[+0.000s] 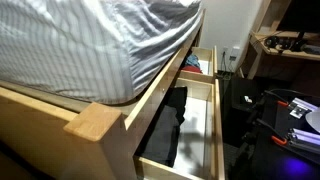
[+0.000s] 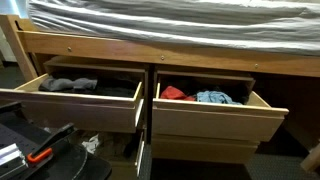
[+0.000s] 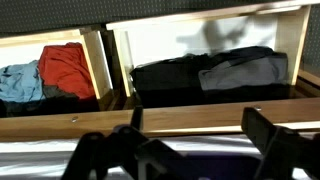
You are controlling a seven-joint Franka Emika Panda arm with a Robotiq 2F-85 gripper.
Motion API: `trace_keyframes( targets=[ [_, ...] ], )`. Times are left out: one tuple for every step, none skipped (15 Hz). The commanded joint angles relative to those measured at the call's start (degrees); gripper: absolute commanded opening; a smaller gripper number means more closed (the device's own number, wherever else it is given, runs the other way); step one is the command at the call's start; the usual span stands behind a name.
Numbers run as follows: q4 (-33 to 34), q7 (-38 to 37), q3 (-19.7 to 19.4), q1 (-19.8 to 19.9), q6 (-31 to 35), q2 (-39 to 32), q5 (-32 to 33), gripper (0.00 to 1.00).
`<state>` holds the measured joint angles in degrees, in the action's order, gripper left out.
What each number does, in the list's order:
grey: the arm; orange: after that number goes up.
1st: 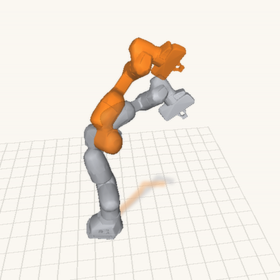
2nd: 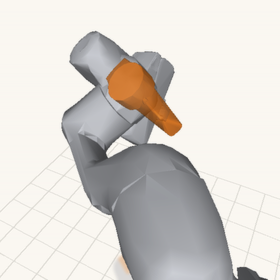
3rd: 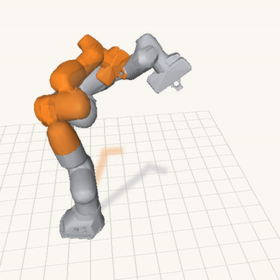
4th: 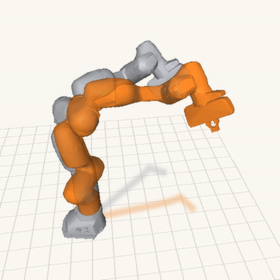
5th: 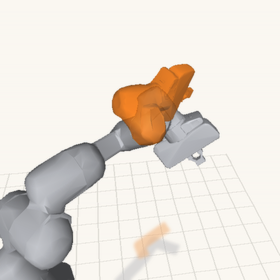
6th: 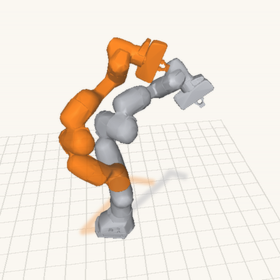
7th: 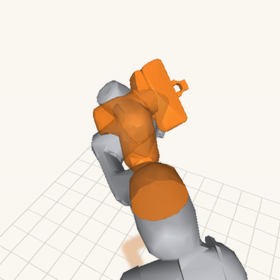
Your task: Remove the red shirt from the right drawer and put it in the left drawer
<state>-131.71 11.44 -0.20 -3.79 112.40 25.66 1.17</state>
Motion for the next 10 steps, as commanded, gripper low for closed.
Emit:
trace_keyframes(
  targets=[
    [0.09,-0.01,0.03,0.02,-0.09,-0.03,-0.01,1.0],
    [0.09,-0.01,0.03,0.02,-0.09,-0.03,-0.01,1.0],
    [0.09,-0.01,0.03,0.02,-0.09,-0.03,-0.01,1.0],
    [0.09,-0.01,0.03,0.02,-0.09,-0.03,-0.01,1.0],
    [0.09,-0.01,0.03,0.02,-0.09,-0.03,-0.01,1.0],
    [0.09,-0.01,0.03,0.02,-0.09,-0.03,-0.01,1.0],
    [0.09,-0.01,0.03,0.02,-0.09,-0.03,-0.01,1.0],
    [0.09,-0.01,0.03,0.02,-0.09,-0.03,-0.01,1.0],
    [-0.45,-8.17,1.94,2.23,2.33,0.14,2.26,1.0],
    [7.84,-8.17,0.38,2.8,-6.27,1.54,1.31,1.0]
  ],
)
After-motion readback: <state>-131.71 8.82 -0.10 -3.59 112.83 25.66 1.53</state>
